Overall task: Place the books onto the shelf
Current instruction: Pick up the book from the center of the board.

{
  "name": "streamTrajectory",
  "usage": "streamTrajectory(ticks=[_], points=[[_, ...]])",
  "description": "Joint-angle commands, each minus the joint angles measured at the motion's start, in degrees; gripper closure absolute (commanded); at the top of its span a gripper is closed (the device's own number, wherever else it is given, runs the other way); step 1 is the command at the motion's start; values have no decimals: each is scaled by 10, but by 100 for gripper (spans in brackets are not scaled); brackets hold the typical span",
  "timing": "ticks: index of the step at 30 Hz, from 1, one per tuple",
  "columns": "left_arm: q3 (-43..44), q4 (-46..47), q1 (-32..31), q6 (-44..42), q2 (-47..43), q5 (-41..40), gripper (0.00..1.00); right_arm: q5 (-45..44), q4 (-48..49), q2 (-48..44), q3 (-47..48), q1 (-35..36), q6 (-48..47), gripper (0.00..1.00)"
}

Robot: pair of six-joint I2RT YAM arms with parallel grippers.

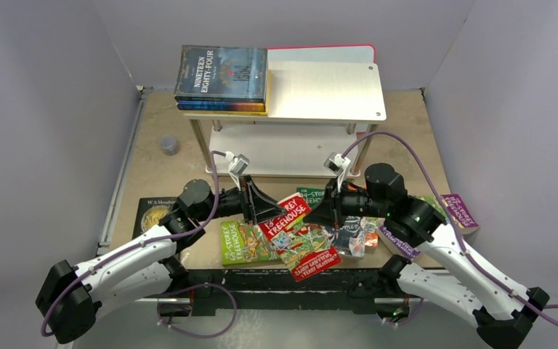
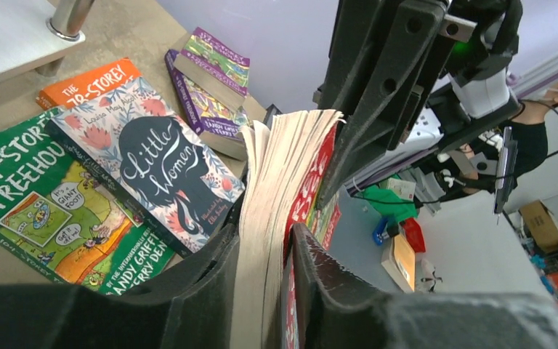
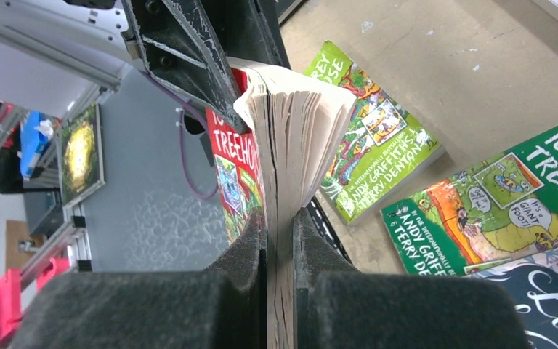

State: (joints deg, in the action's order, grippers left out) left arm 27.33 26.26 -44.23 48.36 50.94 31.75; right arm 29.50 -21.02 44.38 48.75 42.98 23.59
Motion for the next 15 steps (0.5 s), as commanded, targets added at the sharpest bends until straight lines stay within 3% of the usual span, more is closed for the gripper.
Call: streamTrajectory(ticks=[1, 10, 15], points=[[27, 6, -3, -33, -10, 43, 73, 54, 45, 10, 49, 1, -49, 100], [47, -21, -36, -42, -17, 67, 80, 87, 65, 10, 60, 1, -75, 100], [86, -96, -47, -81, -29, 84, 64, 113, 62, 17, 92, 0, -102, 100]])
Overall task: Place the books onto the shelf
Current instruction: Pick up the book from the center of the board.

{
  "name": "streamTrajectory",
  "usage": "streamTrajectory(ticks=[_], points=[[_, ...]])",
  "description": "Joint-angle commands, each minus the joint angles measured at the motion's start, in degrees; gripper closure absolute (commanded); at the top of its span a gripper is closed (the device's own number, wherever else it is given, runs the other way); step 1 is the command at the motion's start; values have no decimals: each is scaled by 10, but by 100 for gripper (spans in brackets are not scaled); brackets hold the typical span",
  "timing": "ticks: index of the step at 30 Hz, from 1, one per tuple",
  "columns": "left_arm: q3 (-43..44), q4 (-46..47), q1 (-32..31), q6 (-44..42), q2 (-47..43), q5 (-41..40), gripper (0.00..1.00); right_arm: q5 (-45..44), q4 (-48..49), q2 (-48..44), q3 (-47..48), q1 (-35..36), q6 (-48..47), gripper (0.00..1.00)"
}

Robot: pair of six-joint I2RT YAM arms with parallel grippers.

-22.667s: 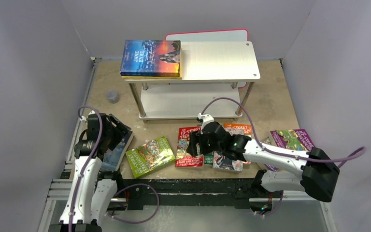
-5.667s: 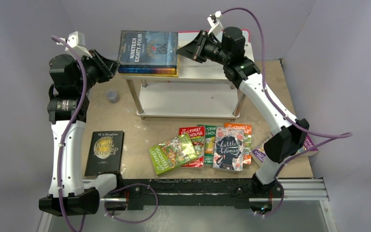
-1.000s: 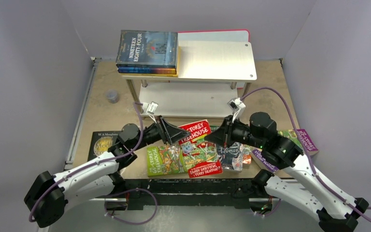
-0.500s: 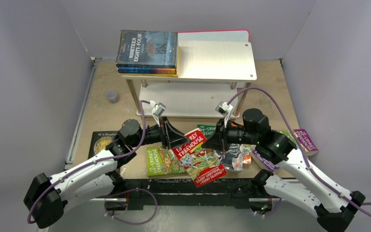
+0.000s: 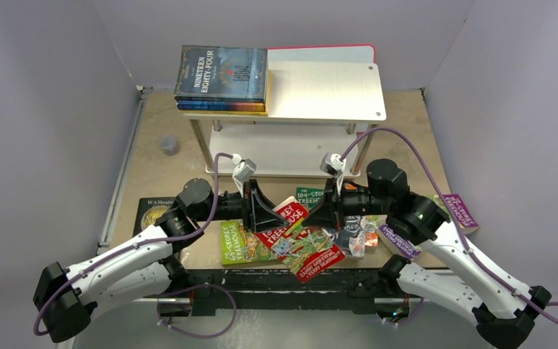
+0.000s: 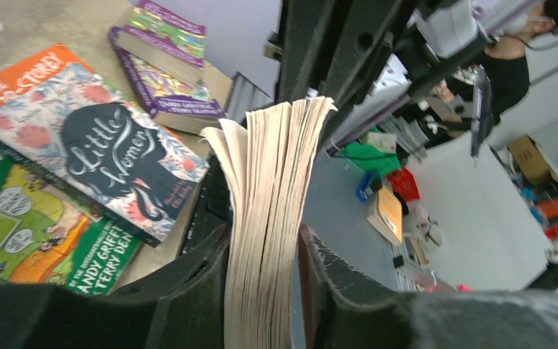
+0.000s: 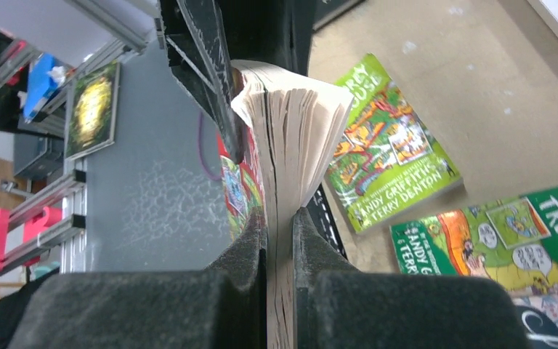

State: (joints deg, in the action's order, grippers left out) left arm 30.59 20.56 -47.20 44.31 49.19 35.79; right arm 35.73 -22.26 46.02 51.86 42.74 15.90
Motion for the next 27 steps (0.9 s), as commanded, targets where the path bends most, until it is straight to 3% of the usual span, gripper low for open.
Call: streamTrajectory(ticks=[1, 4, 9, 11, 14, 15, 18, 19, 23, 27], points=[[62, -50, -17, -43, -8, 51, 61, 56, 73, 2, 69, 3, -34, 100], [100, -114, -18, -65, 5, 64, 60, 69, 73, 10, 93, 3, -74, 100], [173, -260, -18, -147, -17, 43, 81, 64, 73, 29, 135, 3, -97, 100], [200, -301, -18, -182, -34, 33, 96, 65, 78, 32, 137, 3, -97, 100], [232, -304, -18, -176, -75, -67, 100, 37, 76, 30, 135, 3, -93, 100], [234, -281, -18, -163, -93, -101, 100, 23, 79, 26, 132, 3, -89, 89], [251, -248, -18, -166, -143, -185, 100, -43, 106, -1, 121, 2, -64, 35], [260, -255, -18, -172, -155, -213, 100, -64, 117, -9, 118, 3, -58, 27], [297, -237, -18, -172, -162, -267, 100, -162, 140, -26, 134, 3, -26, 18], [308, -149, -18, -132, -152, -281, 100, -244, 153, -29, 162, 3, 24, 9]])
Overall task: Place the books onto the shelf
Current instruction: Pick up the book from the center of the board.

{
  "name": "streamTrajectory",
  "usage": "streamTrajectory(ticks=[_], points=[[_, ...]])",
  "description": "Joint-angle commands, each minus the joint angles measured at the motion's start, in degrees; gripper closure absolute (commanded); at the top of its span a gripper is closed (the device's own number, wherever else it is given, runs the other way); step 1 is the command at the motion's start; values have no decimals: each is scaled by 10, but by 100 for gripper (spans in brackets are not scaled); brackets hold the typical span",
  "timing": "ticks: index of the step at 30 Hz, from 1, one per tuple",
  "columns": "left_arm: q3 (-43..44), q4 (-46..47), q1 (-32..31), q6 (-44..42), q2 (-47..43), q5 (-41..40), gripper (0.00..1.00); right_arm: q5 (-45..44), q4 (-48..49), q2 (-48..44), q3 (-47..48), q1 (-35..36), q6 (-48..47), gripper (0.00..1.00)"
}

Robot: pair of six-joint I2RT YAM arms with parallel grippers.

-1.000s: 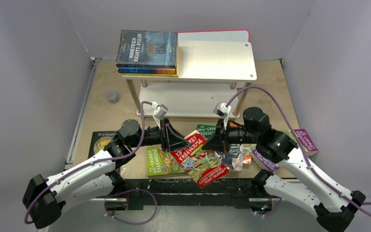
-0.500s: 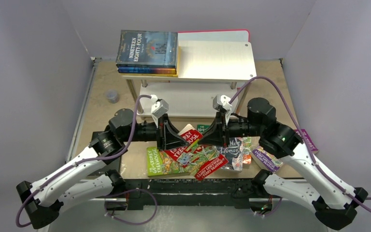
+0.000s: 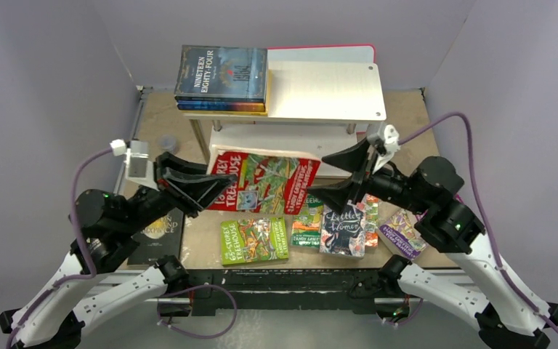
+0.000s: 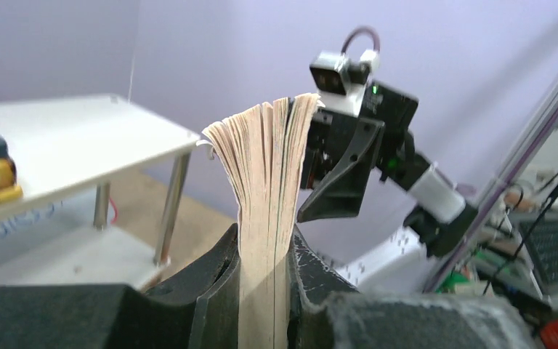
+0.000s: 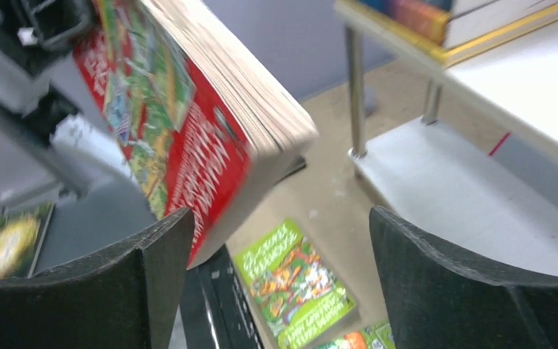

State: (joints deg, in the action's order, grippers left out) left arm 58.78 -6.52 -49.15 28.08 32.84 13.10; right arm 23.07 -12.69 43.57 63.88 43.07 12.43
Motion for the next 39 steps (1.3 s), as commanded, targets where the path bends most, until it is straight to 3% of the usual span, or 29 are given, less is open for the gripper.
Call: streamTrajectory(ticks=[1, 3, 10, 17, 24, 27, 31, 35, 37, 39], points=[[26, 141, 2, 43, 13, -61, 100, -133, 65, -5, 42, -1, 82, 7], [21, 184, 1, 65, 17, -68, 100, -134, 89, -10, 35, 0, 121, 4], [-1, 296, 1, 133, 34, -90, 100, -6, 232, -1, 22, -1, 229, 4], [-14, 364, 2, 167, 54, -87, 100, -10, 189, 47, 60, -1, 324, 11], [-81, 492, 1, 185, 45, -106, 100, -48, 247, 47, 22, -1, 428, 42], [-95, 502, 2, 186, 41, -109, 100, -64, 310, 31, -13, -1, 446, 54], [-90, 477, 2, 182, 40, -109, 100, -52, 307, 32, -8, 0, 447, 77], [-85, 431, 1, 165, 25, -129, 100, -54, 318, 31, -16, 0, 448, 94], [-79, 392, 2, 143, 14, -157, 90, -57, 325, 30, -19, 0, 442, 100], [-64, 311, 1, 103, 1, -197, 80, -67, 317, 33, -13, -1, 420, 100]])
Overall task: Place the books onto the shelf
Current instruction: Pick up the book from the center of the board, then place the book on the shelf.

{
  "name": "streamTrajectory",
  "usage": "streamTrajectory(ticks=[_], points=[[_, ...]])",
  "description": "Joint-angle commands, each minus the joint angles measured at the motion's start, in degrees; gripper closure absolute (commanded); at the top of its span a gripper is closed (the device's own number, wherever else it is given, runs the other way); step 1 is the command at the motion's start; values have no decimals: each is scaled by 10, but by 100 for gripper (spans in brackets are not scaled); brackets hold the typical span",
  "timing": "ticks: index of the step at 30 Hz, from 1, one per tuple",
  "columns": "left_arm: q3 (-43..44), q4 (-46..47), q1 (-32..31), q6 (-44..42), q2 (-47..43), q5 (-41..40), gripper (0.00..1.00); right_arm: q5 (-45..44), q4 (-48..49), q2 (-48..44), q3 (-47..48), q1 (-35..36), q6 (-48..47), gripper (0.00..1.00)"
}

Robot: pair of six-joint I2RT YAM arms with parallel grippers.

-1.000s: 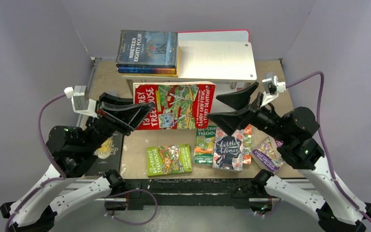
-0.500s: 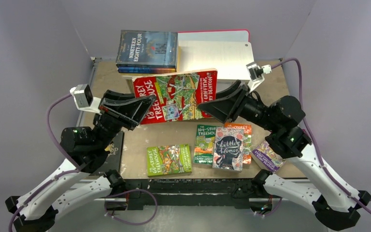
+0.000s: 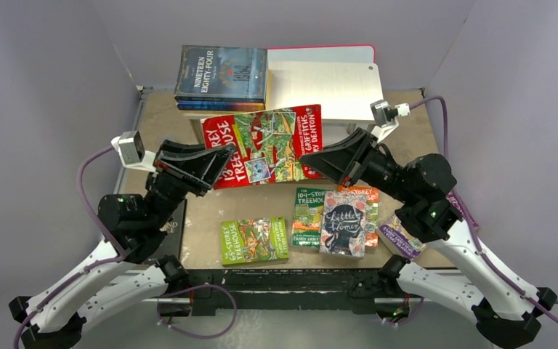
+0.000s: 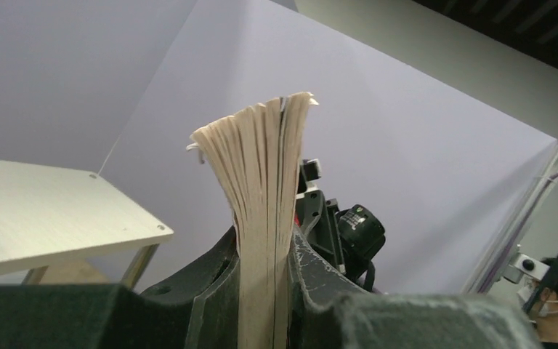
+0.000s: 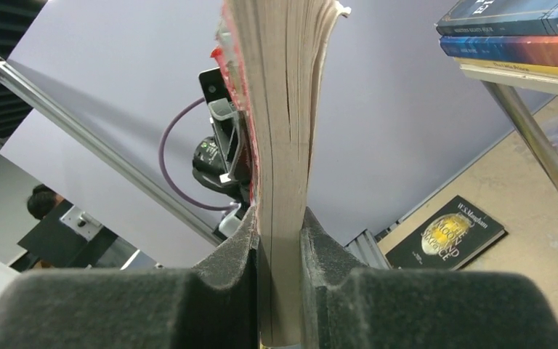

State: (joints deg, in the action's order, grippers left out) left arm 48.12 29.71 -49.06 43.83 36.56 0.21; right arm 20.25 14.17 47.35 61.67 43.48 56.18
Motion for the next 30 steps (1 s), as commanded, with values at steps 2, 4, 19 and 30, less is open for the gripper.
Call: streamTrajectory(ticks=[2, 4, 19, 30], points=[[60, -155, 1, -92, -51, -144, 71, -54, 33, 2, 18, -5, -37, 100], [77, -246, 1, -122, -68, -231, 54, -63, 19, 9, 33, -5, -66, 100], [87, -455, 0, -135, -155, -367, 28, -105, -53, 94, 189, -24, -250, 100], [16, -476, 1, -89, -93, -309, 29, 20, -130, 214, 327, -210, -217, 100]])
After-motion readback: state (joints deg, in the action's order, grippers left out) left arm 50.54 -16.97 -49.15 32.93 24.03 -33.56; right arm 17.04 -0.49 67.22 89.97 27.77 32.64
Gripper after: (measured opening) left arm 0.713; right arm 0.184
